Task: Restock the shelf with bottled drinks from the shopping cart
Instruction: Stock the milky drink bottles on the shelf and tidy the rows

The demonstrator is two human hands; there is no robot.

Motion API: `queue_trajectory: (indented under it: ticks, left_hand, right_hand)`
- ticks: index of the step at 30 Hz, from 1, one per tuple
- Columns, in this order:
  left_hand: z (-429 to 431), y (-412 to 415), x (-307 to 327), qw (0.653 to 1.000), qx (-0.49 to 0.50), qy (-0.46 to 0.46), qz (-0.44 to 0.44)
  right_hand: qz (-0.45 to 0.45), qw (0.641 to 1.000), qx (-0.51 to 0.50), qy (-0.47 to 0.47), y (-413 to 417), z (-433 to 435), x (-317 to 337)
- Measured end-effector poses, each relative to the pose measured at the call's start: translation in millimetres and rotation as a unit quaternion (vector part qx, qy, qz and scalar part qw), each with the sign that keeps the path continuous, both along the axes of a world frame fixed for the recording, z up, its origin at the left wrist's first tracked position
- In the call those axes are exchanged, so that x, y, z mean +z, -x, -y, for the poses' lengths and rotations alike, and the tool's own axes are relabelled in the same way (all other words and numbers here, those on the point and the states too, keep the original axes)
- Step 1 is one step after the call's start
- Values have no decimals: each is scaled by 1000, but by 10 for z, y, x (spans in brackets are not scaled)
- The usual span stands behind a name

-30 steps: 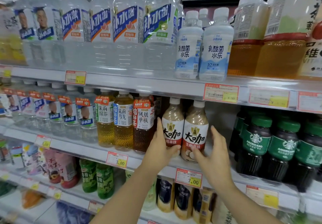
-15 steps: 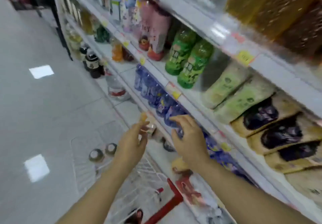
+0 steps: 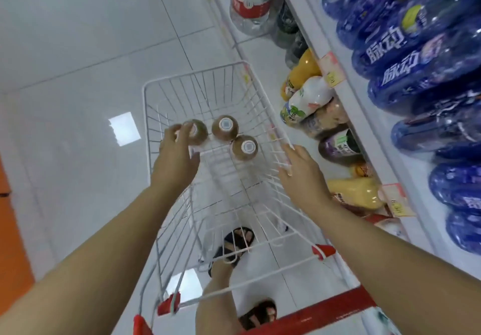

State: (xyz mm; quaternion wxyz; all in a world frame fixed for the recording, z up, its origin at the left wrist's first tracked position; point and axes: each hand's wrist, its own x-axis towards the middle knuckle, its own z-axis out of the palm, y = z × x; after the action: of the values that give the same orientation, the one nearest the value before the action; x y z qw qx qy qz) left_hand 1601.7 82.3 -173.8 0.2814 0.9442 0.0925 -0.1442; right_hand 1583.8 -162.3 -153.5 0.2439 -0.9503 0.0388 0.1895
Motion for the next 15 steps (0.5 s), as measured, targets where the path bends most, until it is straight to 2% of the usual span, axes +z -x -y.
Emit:
queue_trajectory:
  ticks: [4, 8, 10, 15]
  left_hand:
    - [17, -338, -345, 999, 6, -17, -37]
    - [41, -398, -342, 999, 12, -30, -14]
    - [52, -236, -243, 1000, 21, -2, 12]
    - [84, 272, 155, 995, 38, 52, 72]
  right_hand:
    - [53, 998, -21, 5, 49, -13, -147]
    - [154, 988, 8, 24, 67, -131, -99]
    - [193, 980, 50, 20, 35, -255, -97]
    - [136, 968, 144, 151, -204, -445, -300]
